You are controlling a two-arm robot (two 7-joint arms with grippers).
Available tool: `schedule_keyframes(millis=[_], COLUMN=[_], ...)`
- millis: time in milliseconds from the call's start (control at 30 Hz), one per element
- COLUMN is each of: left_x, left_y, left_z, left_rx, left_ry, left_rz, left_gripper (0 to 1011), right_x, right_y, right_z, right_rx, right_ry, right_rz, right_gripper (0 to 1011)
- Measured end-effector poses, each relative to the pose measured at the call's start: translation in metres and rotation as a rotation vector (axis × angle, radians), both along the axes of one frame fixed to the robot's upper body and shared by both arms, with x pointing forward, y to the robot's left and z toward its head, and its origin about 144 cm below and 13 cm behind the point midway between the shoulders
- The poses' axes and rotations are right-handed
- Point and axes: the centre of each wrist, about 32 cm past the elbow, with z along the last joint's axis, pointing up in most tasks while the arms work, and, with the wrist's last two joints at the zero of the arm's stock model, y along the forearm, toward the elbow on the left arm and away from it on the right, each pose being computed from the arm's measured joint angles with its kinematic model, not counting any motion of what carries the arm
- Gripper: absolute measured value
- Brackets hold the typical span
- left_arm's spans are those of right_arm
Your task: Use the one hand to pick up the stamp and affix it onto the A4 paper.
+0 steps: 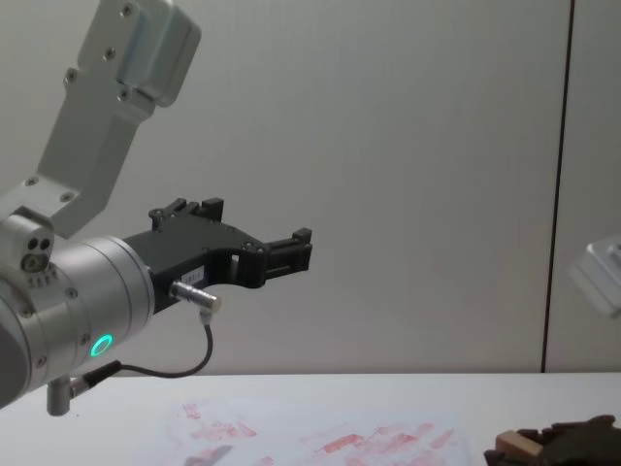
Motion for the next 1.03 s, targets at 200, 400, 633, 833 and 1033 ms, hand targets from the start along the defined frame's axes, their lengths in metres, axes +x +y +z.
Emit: schedule_keyframes(millis=[200, 400, 633, 833, 1033], left_x=[0.0000, 0.0000, 0.0000, 0.0000, 0.0000], left_y=[0.0000, 0.0000, 0.0000, 0.0000, 0.0000], left_z=[0.0000, 0.0000, 0.0000, 0.0000, 0.0000], left_rx=[0.000, 0.000, 0.000, 0.000, 0.000], left_ry=[0.000, 0.000, 0.000, 0.000, 0.000], left_rz=[0.000, 0.000, 0.000, 0.000, 0.000], left_gripper=[1001, 1001, 1001, 1001, 1001], right_x=[0.0011, 0.0017, 0.0022, 0.0023, 0.0024], right_y=[0.0003, 0.0004, 0.0005, 0.0006, 0.0007], right_z=[-0.0016, -0.0023, -0.0031, -0.0036, -0.0039], right_rx=[-0.005, -0.008, -0.010, -0.011, -0.011], right_ry=[0.003, 0.004, 0.006, 0.007, 0.008], right_rz=[0.002, 0.003, 0.003, 0.004, 0.004], right_gripper=[609, 805, 958, 1001, 1001])
